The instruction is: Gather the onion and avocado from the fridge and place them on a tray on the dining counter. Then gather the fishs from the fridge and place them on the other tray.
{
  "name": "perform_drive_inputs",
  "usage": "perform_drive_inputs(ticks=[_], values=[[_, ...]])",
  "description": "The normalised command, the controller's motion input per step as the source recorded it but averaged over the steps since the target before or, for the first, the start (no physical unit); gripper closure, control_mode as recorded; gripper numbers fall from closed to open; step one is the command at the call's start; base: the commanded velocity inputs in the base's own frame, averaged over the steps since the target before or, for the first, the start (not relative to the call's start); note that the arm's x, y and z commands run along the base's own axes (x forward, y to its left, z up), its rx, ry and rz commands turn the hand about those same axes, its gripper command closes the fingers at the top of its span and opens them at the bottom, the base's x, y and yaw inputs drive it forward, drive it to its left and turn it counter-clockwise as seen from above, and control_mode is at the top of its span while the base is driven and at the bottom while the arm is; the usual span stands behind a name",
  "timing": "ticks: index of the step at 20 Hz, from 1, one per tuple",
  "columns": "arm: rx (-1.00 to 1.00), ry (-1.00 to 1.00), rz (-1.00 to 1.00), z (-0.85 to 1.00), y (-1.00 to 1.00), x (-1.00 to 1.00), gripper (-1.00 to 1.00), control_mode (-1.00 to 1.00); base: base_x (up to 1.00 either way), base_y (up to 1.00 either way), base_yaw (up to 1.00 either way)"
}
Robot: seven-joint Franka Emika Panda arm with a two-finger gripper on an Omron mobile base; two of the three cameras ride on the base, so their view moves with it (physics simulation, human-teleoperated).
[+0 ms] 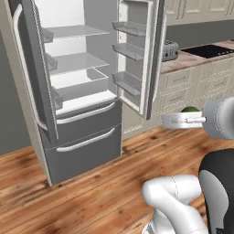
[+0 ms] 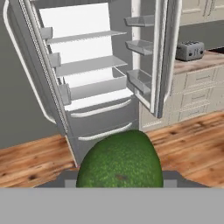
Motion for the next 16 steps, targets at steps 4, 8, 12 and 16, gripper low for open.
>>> perform_drive_inputs(ticks=[4,8,12,16], values=[[0.0,0.0,0.0,0.0,0.0,0.0,1.0,1.0,-1.0,0.01,-0.24],[0.0,0.0,0.0,0.0,0.0,0.0,1.0,1.0,-1.0,0.0,-0.22],[0.0,0.0,0.0,0.0,0.0,0.0,1.0,1.0,-1.0,0.0,-0.21],[0.0,0.0,0.0,0.0,0.0,0.0,1.0,1.0,-1.0,-0.1,-0.19]])
